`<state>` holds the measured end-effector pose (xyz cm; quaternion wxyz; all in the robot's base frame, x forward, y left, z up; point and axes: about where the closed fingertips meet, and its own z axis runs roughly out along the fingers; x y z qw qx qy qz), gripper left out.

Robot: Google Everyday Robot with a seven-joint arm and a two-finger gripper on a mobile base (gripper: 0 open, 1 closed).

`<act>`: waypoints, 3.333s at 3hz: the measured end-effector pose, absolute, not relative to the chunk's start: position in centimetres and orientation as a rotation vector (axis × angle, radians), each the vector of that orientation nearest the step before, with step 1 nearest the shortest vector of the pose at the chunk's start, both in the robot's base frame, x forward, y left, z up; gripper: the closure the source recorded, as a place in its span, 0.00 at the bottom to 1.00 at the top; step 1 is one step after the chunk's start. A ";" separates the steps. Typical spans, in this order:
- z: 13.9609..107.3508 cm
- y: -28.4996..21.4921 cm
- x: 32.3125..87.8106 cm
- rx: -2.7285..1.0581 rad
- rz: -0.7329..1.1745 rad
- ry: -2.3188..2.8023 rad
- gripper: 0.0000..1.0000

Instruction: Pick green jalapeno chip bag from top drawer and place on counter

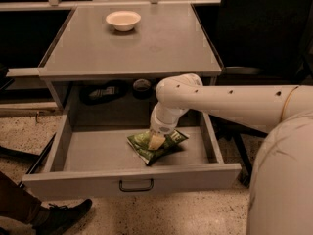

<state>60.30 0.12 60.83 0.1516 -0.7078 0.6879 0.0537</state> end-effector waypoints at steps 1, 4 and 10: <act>61.6 0.1 60.3 -2.032 0.154 1.975 1.00; 91.9 4.1 63.9 -1.866 -0.403 1.813 1.00; 88.8 11.6 77.7 -1.801 -0.437 1.610 0.82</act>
Offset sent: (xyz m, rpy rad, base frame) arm 0.0276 0.0054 0.2927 -0.0810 -0.3728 -0.1241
